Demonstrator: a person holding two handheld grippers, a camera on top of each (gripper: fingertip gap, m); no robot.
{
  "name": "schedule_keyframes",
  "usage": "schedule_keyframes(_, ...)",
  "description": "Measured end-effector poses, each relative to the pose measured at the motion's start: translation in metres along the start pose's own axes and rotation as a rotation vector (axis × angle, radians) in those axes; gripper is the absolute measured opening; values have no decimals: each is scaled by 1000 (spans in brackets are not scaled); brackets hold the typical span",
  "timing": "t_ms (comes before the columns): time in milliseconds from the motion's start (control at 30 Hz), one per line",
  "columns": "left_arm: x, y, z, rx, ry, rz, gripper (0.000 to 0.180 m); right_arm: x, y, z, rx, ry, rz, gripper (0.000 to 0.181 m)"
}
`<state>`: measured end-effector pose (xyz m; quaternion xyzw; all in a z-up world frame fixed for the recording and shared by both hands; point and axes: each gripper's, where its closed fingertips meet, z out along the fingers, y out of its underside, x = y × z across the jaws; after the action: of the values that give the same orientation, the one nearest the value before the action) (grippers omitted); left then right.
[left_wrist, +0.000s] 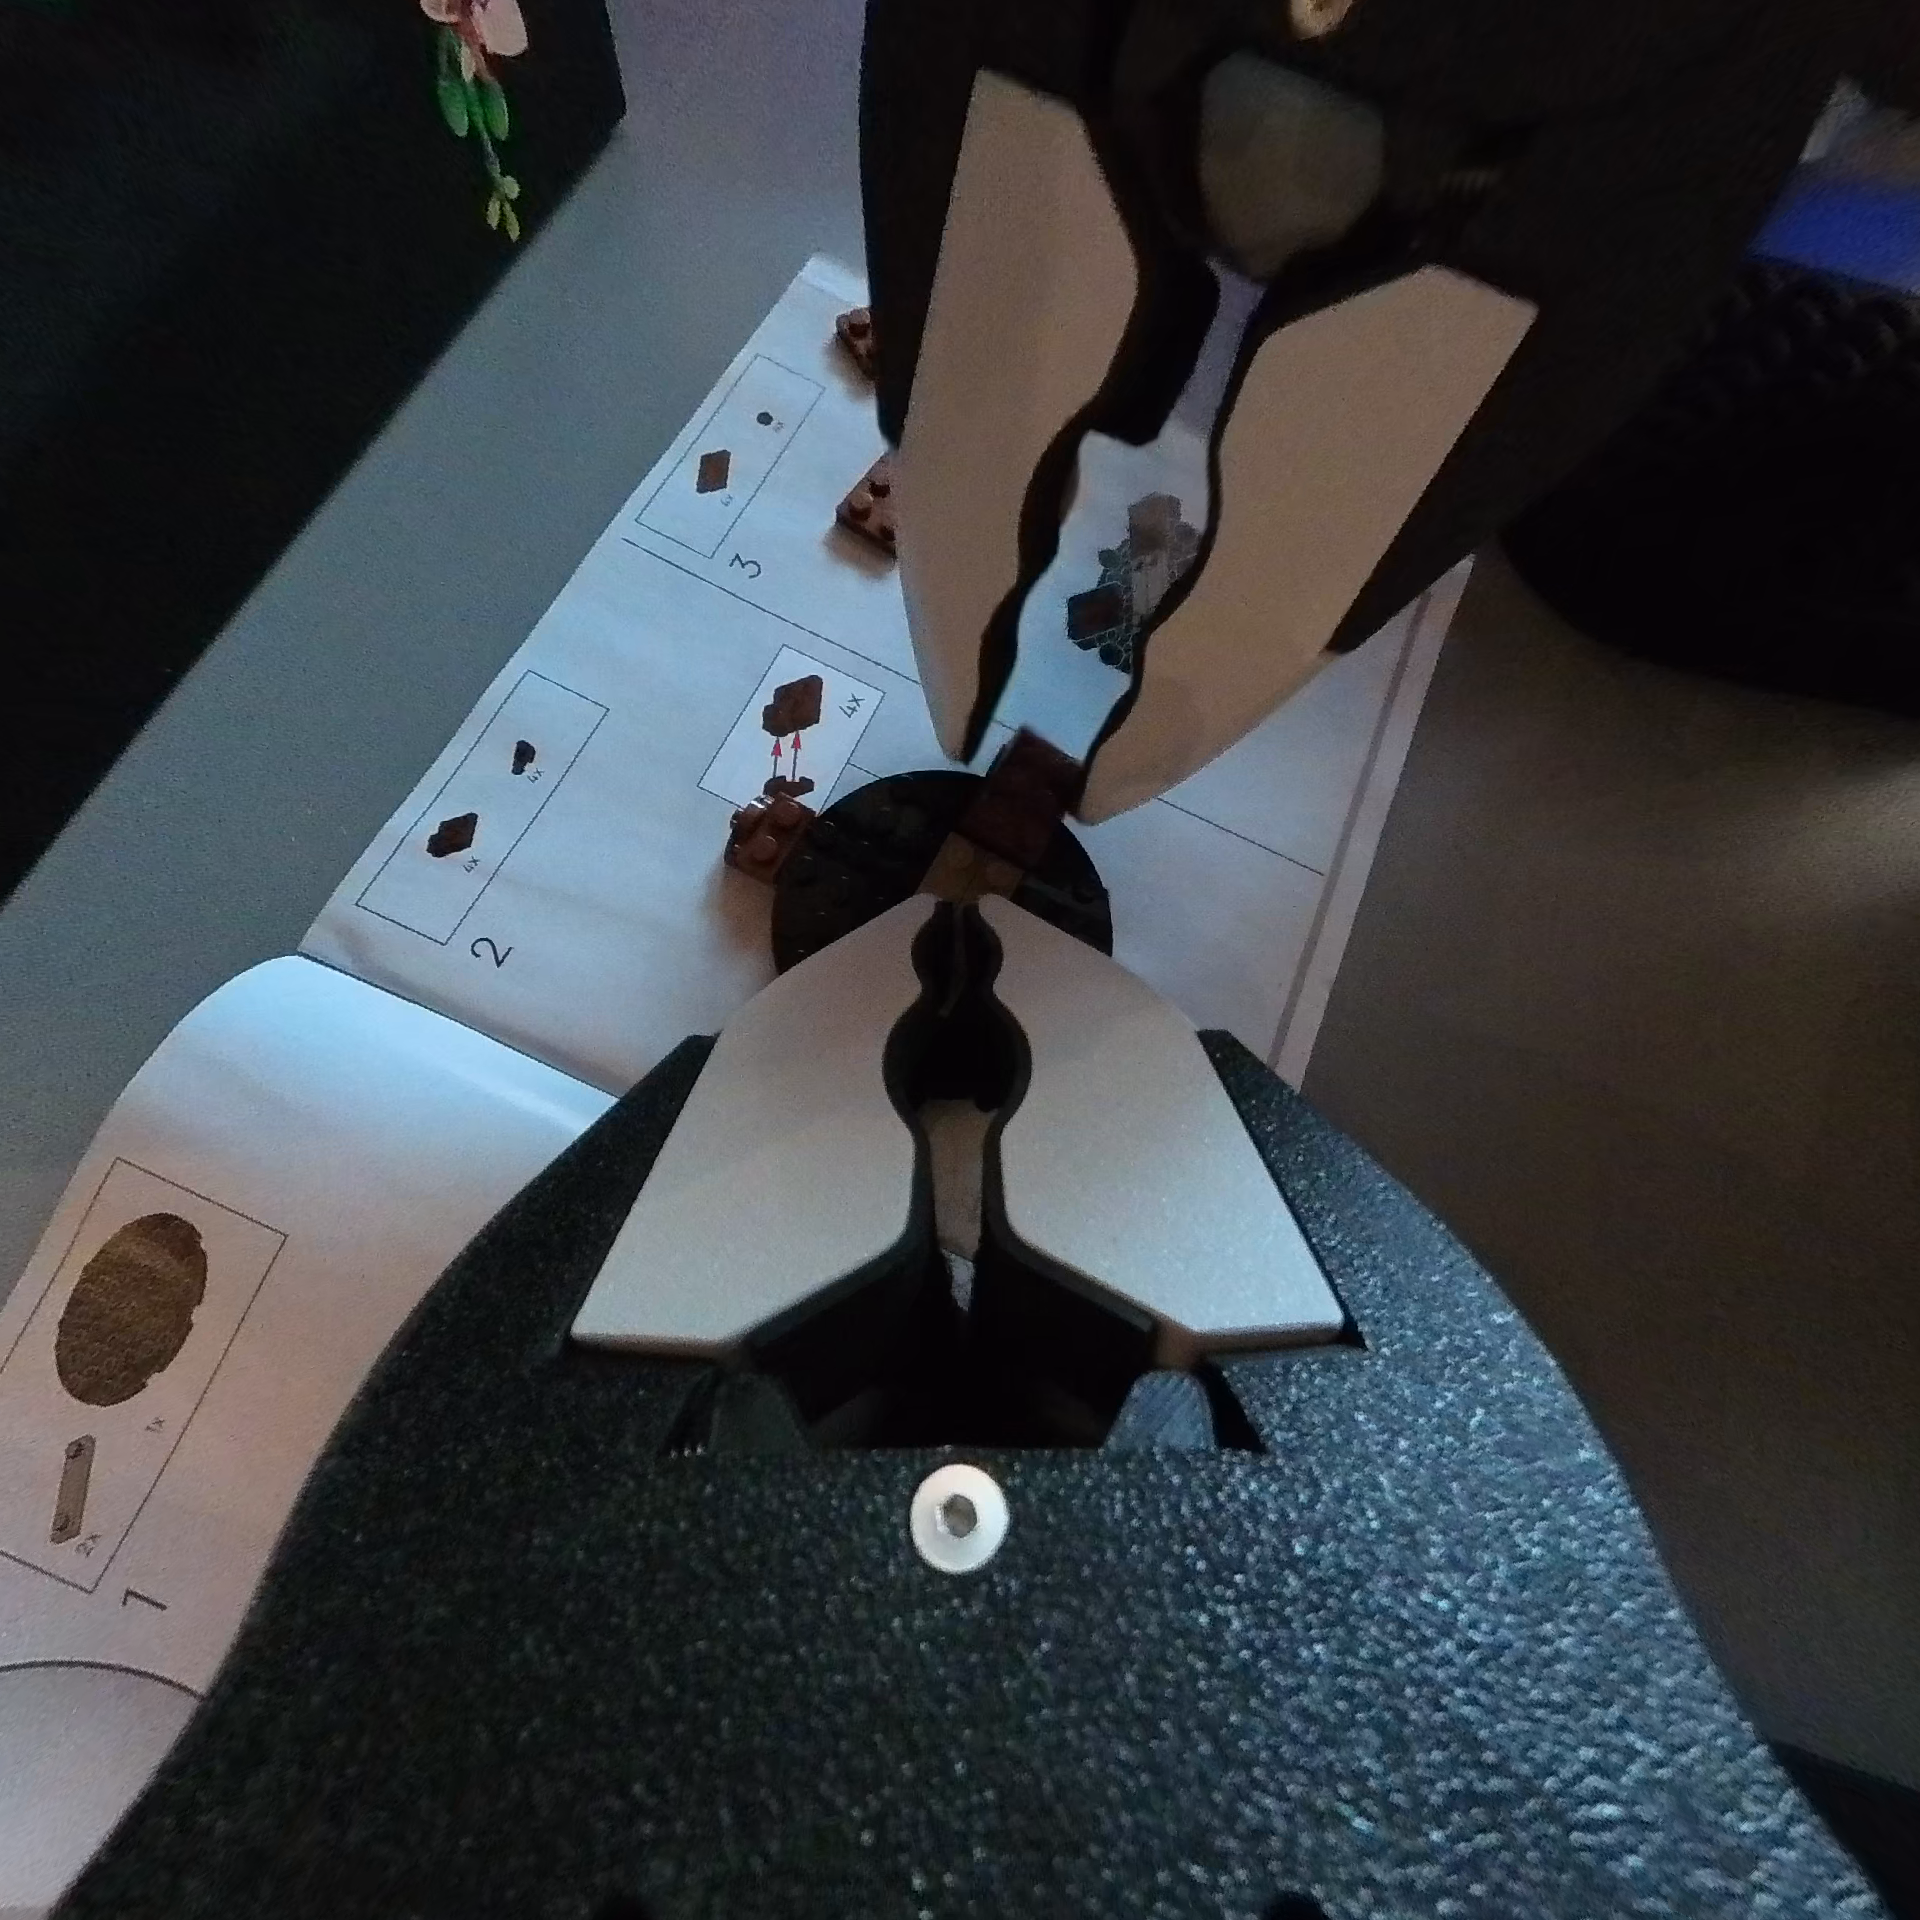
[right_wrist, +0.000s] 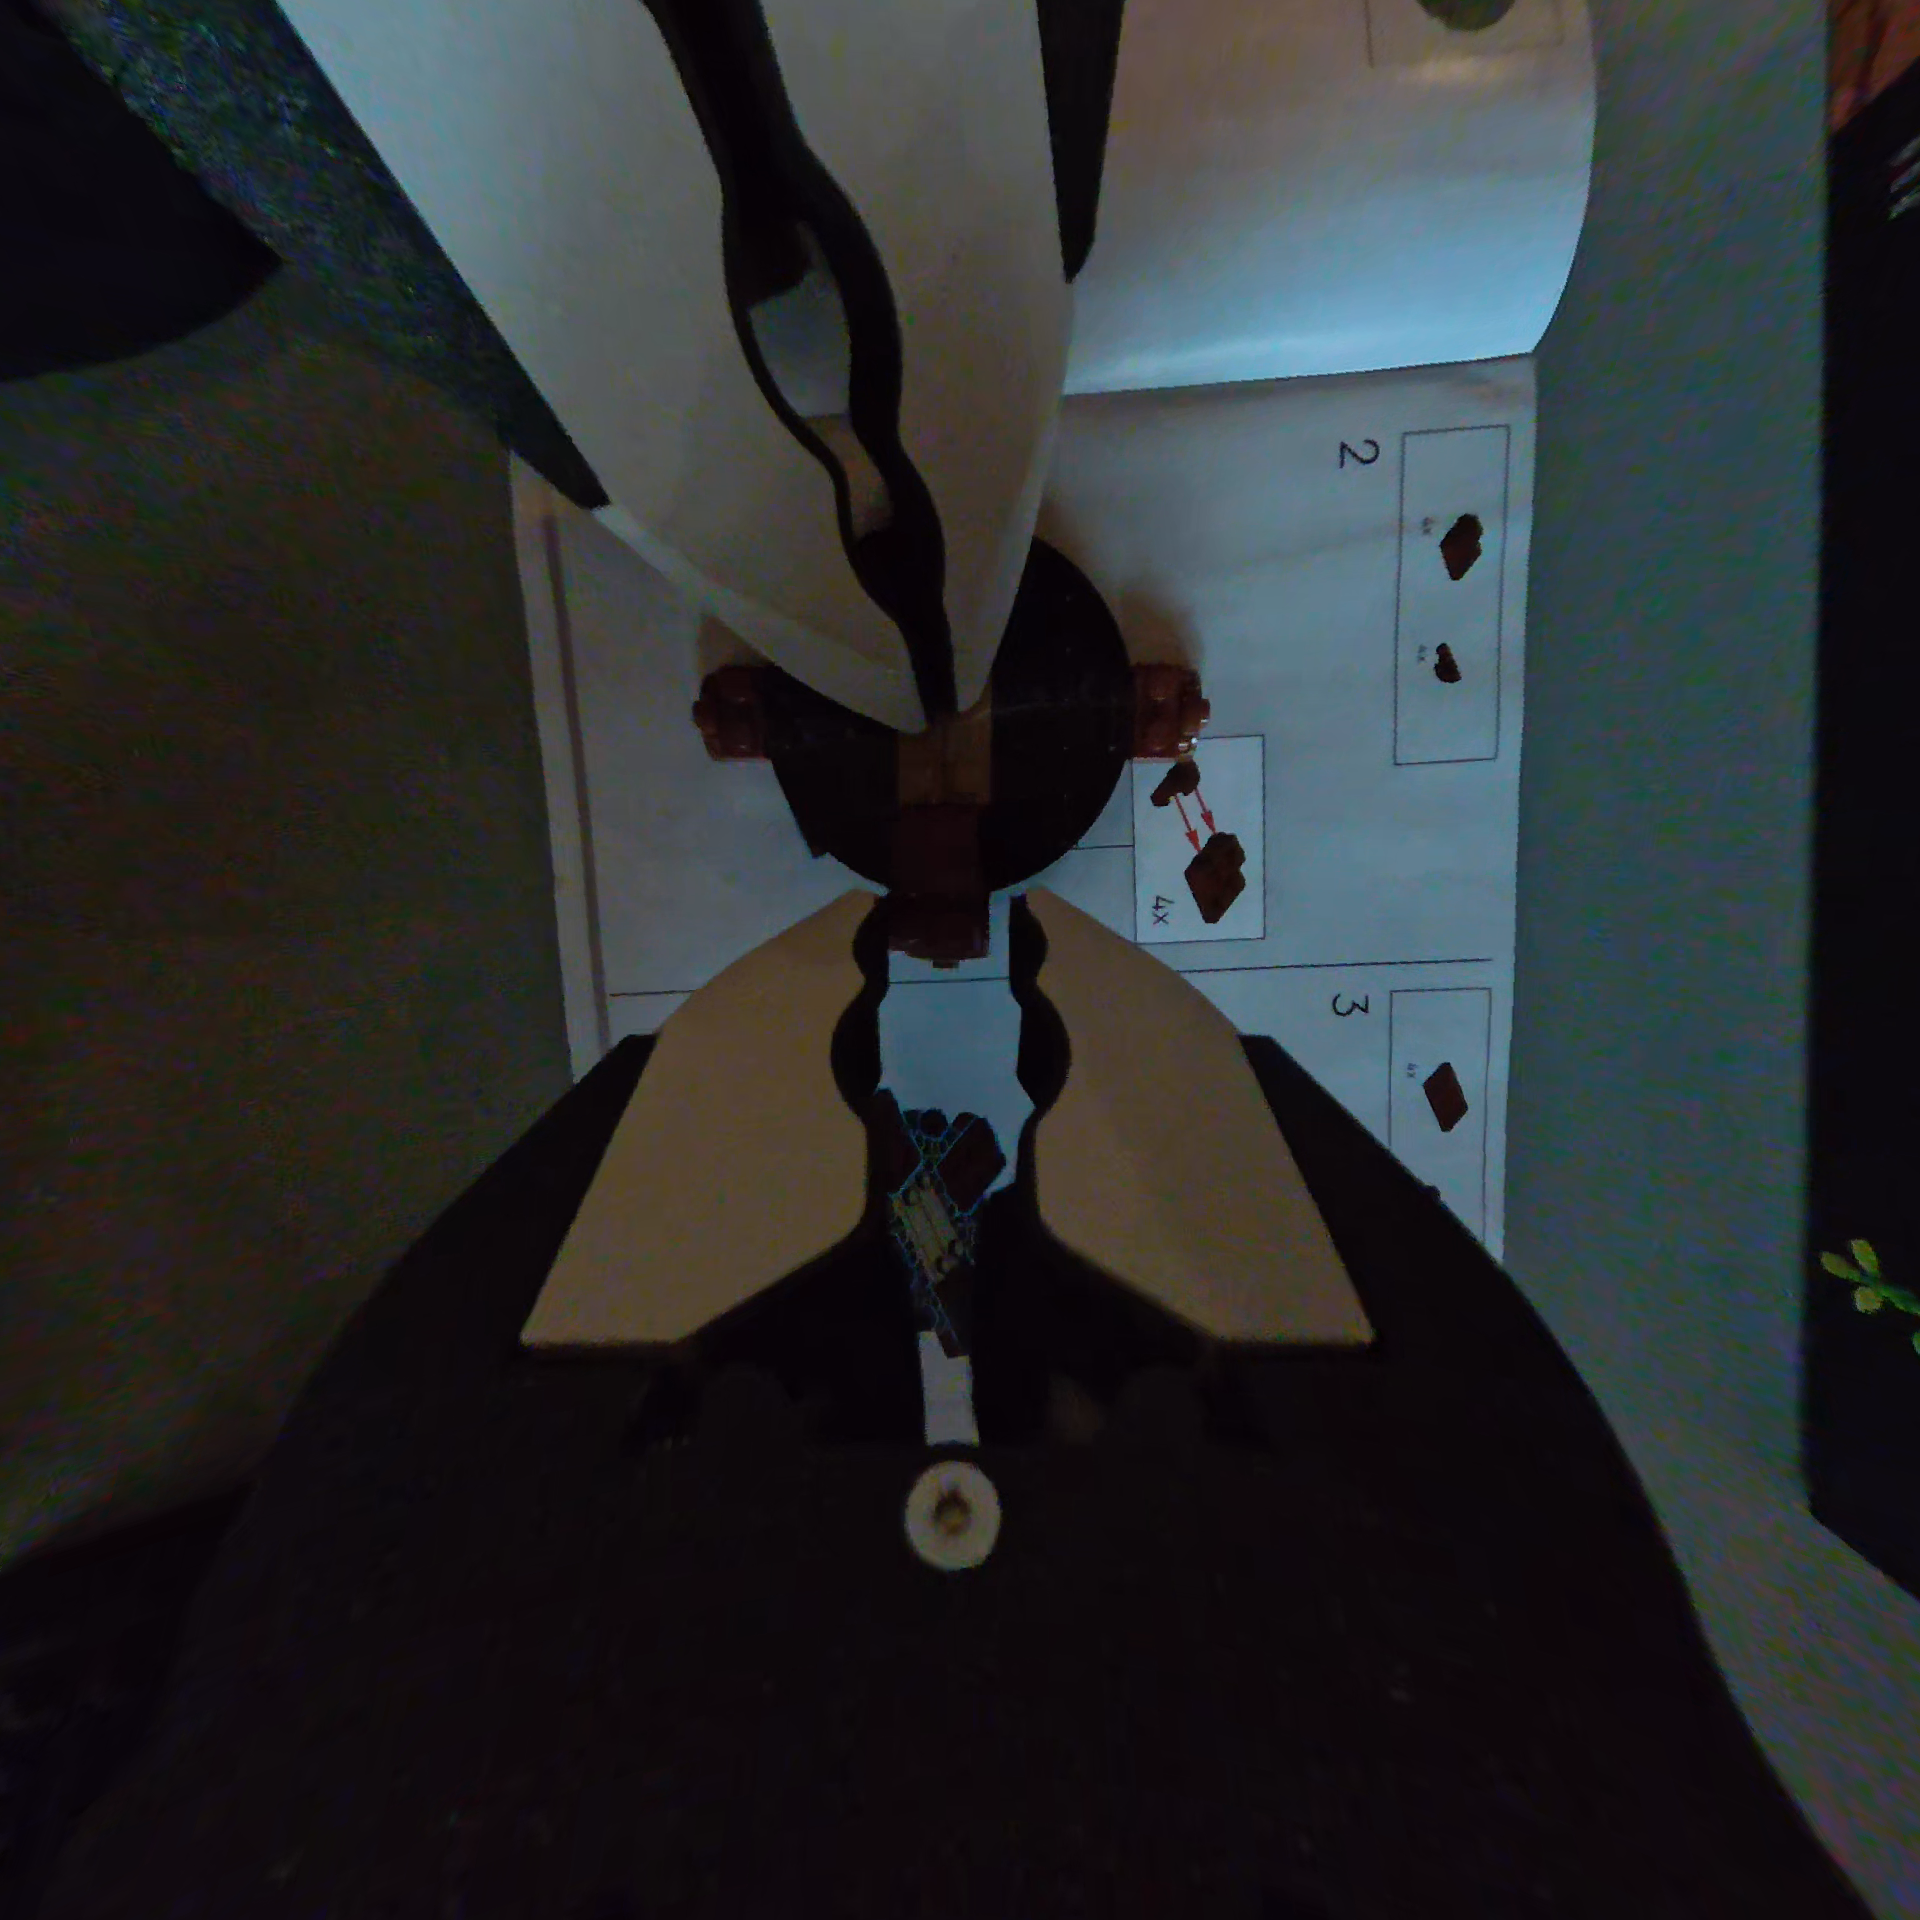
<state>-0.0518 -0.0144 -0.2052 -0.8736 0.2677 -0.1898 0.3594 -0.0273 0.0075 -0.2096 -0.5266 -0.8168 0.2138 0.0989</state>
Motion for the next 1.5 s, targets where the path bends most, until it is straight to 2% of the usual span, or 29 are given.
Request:
schedule_keyframes(100, 0, 0, 0, 0, 1, -1, 0, 6, -1, -7, 26, 39, 8, 23)
schedule_keyframes(233, 0, 0, 0, 0, 2, 0, 1, 0, -12, -17, 105, 52, -41, 16)
schedule_keyframes(400, 0, 0, 0, 0, 1, 0, 1, 3, -9, -10, 79, 117, -129, 19)
schedule_keyframes(533, 0, 0, 0, 0, 0, 1, 1, 4, -8, -8, 102, 50, -53, 13)
schedule_keyframes(667, 0, 0, 0, 1, 1, 0, 1, 1, -7, -7, 79, 36, -53, 6)
schedule_keyframes(1167, 1, 0, 0, 0, 1, 2, 1, 0, -7, -5, 38, 21, -3, 5)
schedule_keyframes(1500, 1, 0, 1, 5, 8, -9, 1, 3, -6, -5, -110, 86, -55, 1)
